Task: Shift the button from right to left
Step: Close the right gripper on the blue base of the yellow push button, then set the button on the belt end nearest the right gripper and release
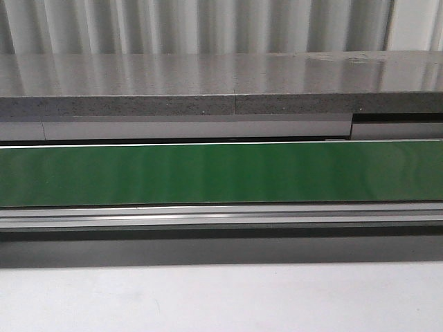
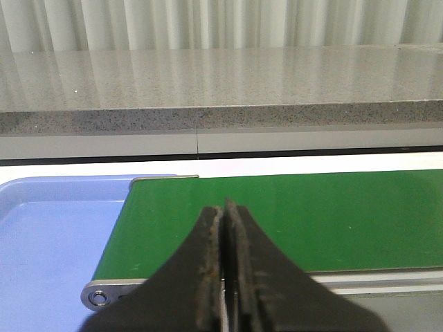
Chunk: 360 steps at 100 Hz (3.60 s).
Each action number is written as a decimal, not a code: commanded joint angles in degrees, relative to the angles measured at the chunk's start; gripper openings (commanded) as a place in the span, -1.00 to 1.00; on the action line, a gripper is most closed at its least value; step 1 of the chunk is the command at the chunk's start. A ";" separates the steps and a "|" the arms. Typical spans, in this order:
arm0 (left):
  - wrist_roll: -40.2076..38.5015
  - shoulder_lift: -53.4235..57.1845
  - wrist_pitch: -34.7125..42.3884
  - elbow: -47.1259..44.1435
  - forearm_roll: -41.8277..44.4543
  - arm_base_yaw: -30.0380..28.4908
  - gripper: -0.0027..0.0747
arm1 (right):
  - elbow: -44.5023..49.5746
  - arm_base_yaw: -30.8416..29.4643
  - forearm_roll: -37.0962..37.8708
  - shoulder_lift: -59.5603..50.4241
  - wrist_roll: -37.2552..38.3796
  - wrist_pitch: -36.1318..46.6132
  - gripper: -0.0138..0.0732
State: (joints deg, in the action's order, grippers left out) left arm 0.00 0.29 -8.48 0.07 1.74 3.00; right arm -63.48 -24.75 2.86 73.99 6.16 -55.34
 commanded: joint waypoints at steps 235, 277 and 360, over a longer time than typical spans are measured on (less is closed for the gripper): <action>-0.39 1.96 4.64 -1.41 -0.06 0.11 -0.98 | -8.93 12.51 -1.26 15.84 -0.83 -6.17 -0.52; -0.39 1.96 4.64 -1.41 -0.06 0.11 -0.98 | -9.05 13.75 -3.99 20.83 -1.21 -3.31 0.11; -0.39 1.96 4.64 -1.41 -0.06 0.11 -0.98 | -6.45 23.43 -9.42 2.51 -10.70 -1.19 -0.84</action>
State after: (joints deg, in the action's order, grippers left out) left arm 0.00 0.29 -8.48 0.07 1.74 3.00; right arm -69.78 -3.04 -6.44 80.89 -3.49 -58.39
